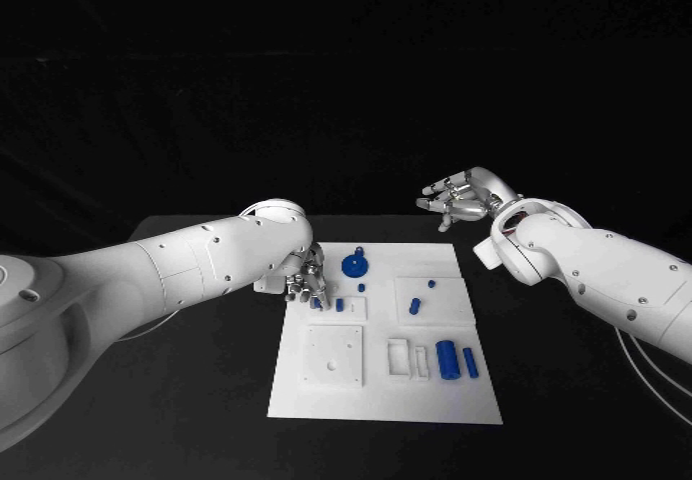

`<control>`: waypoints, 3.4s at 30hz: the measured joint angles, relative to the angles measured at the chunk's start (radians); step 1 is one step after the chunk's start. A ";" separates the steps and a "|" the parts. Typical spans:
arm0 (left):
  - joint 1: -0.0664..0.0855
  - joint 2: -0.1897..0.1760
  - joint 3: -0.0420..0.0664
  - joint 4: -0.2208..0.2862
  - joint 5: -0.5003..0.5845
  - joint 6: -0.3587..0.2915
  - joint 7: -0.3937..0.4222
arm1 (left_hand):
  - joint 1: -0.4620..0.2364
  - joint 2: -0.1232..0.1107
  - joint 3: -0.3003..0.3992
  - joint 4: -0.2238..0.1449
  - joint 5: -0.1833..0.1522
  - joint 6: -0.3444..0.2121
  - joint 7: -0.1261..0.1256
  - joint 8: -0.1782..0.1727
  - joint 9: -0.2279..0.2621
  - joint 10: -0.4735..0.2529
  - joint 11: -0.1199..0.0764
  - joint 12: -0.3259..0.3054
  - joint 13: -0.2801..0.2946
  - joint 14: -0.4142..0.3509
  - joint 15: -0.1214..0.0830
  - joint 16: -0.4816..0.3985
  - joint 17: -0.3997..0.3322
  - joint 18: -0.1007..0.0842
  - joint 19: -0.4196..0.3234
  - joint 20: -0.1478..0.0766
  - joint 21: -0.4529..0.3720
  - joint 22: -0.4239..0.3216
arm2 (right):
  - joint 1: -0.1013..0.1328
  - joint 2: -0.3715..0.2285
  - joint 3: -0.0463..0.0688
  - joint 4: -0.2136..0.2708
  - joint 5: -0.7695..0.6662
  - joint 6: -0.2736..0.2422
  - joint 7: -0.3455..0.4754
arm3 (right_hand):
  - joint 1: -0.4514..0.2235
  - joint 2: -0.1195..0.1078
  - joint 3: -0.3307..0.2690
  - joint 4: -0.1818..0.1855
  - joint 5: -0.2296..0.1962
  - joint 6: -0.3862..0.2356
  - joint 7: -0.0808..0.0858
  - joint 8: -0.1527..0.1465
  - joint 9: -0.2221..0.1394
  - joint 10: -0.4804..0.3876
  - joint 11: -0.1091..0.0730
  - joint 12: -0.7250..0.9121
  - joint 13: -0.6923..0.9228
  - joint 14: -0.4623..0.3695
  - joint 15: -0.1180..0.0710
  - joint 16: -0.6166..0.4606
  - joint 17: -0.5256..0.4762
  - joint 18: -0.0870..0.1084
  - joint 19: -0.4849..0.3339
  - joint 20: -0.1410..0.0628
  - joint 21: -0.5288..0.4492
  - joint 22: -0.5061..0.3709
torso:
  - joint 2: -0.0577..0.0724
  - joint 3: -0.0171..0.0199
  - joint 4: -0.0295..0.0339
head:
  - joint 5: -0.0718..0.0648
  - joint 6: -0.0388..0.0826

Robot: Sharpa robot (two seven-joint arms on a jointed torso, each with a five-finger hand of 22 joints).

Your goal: Assemble the parts on the task board

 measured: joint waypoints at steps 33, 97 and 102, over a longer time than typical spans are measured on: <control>-0.005 -0.033 0.002 0.009 0.070 -0.012 -0.004 | -0.002 0.002 -0.015 0.060 0.002 -0.003 -0.003 -0.003 0.018 0.000 0.000 0.000 -0.006 0.000 0.000 0.000 0.003 0.000 0.000 0.000 0.000 0.000 | 0.000 0.000 0.000 0.000 0.000 0.001 0.000 | 0.000 0.000 0.000 0.000 0.008 -0.002 0.002 0.000 0.000 0.000 0.000 0.000 0.000 0.000 0.000 0.000 0.000 0.000 0.000 0.000 0.000 -0.001 | -0.001 -0.0012 0.0010 | -0.003 0.002; -0.020 -0.404 0.056 0.359 0.787 -0.020 0.520 | 0.020 0.024 -0.007 0.068 0.002 -0.046 0.007 0.021 0.041 0.000 0.007 -0.058 -0.010 -0.041 0.001 -0.049 -0.016 -0.031 0.000 -0.015 -0.087 0.000 | -0.094 -0.074 -0.044 0.460 -0.150 0.017 0.043 | -0.003 0.064 -0.008 -0.342 -0.130 0.063 -0.020 0.000 0.000 -0.050 -0.068 0.601 0.740 0.110 -0.060 0.211 0.303 0.023 -0.009 -0.048 0.347 0.523 | -0.006 -0.0074 0.0107 | 0.002 0.104; -0.021 -0.403 0.056 0.368 0.776 -0.007 0.525 | 0.020 0.024 -0.007 0.068 0.000 -0.046 0.007 0.021 0.041 0.000 0.007 -0.058 -0.010 -0.041 0.002 -0.049 -0.015 -0.031 0.000 -0.015 -0.087 0.000 | -0.094 -0.074 -0.054 0.479 -0.142 0.019 0.047 | -0.011 0.071 -0.019 -0.338 -0.130 0.070 -0.027 0.000 0.000 -0.050 -0.068 0.601 0.749 0.110 -0.060 0.211 0.312 0.024 -0.009 -0.048 0.339 0.537 | -0.006 -0.0078 0.0108 | 0.002 0.098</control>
